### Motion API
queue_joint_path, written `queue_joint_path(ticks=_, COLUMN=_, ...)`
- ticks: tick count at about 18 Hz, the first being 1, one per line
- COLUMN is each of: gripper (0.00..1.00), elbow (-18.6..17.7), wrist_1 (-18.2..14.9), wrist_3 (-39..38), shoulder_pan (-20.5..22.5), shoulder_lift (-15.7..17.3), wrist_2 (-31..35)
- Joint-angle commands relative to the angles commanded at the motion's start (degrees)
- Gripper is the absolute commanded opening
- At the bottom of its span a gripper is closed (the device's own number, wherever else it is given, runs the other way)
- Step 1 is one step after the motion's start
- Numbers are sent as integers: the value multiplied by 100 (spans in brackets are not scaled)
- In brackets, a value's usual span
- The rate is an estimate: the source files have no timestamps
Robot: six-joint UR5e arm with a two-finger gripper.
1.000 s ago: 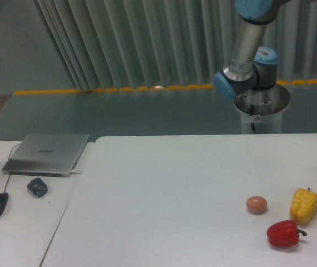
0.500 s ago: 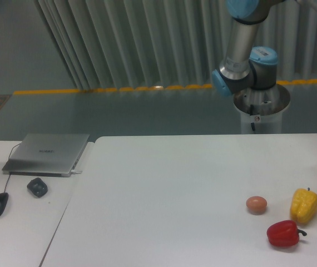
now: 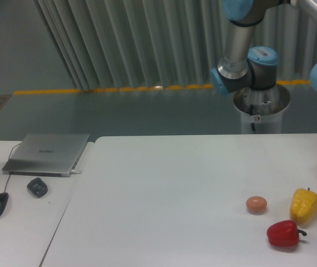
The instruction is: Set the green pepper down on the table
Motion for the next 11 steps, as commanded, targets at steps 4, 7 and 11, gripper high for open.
queue_joint_path(ticks=4, gripper=34, elbow=-193, wrist_1=45, wrist_3=-158, shoulder_pan=-18, shoulder_lift=-70, wrist_2=17)
queue_joint_path(ticks=7, gripper=35, elbow=-229, wrist_1=45, wrist_3=-167, shoulder_pan=-88, shoulder_lift=-88, wrist_2=149)
queue_joint_path(ticks=11, gripper=38, elbow=-247, wrist_1=53, wrist_3=-211, shoulder_pan=-97, shoulder_lift=-202, wrist_2=158)
